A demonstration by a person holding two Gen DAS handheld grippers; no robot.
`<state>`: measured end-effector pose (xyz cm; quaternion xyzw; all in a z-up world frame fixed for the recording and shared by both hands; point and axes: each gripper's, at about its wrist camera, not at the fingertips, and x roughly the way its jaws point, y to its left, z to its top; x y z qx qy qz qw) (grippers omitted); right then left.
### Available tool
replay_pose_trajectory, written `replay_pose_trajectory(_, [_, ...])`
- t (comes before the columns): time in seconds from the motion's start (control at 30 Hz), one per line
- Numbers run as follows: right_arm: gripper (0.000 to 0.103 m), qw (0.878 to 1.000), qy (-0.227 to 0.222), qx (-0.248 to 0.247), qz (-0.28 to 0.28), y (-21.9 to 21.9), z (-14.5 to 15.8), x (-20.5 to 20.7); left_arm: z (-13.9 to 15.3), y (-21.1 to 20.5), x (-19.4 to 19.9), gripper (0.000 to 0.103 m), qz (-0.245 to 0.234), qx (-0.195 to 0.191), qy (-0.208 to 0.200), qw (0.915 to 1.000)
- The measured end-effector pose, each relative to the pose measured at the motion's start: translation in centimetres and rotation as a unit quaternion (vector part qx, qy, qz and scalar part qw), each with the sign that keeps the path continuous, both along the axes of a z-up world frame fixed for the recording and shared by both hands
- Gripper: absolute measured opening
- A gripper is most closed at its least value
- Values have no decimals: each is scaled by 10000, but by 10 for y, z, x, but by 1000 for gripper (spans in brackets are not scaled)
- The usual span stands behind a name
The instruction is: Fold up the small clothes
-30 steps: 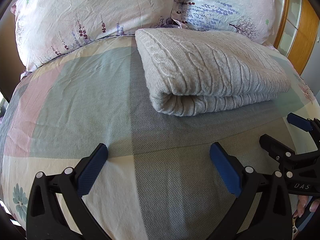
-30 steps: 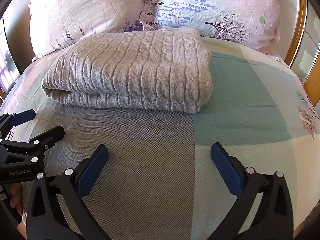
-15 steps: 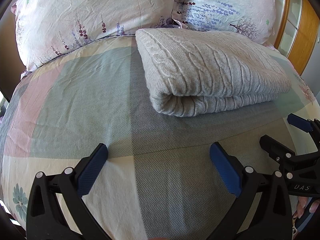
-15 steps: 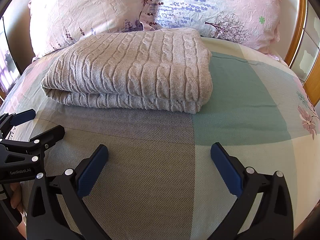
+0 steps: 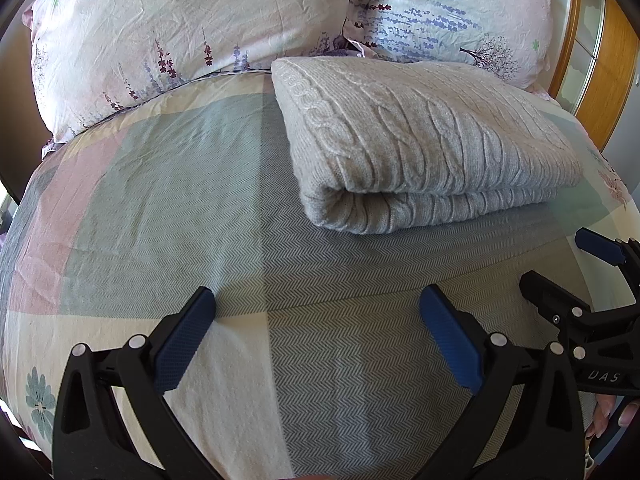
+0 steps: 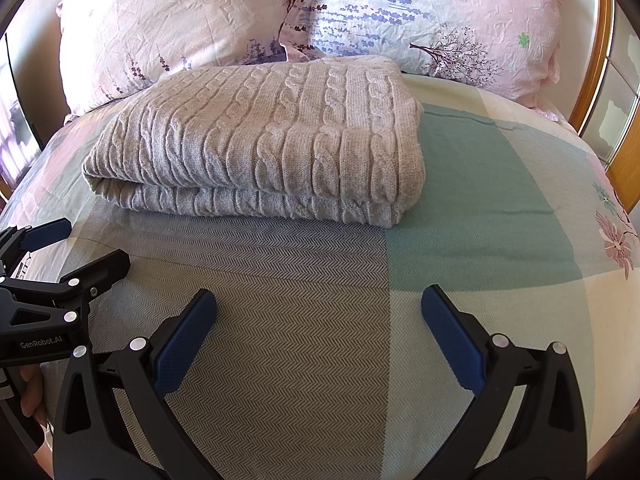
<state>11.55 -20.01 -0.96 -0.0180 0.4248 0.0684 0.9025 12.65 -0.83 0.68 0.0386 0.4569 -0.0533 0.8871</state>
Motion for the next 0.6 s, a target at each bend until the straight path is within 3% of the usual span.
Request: replay_pose_trajectory(0.6, [102,10000,-1,2,-3,0,0,-1,0,0,2,101,24,3,3,10000])
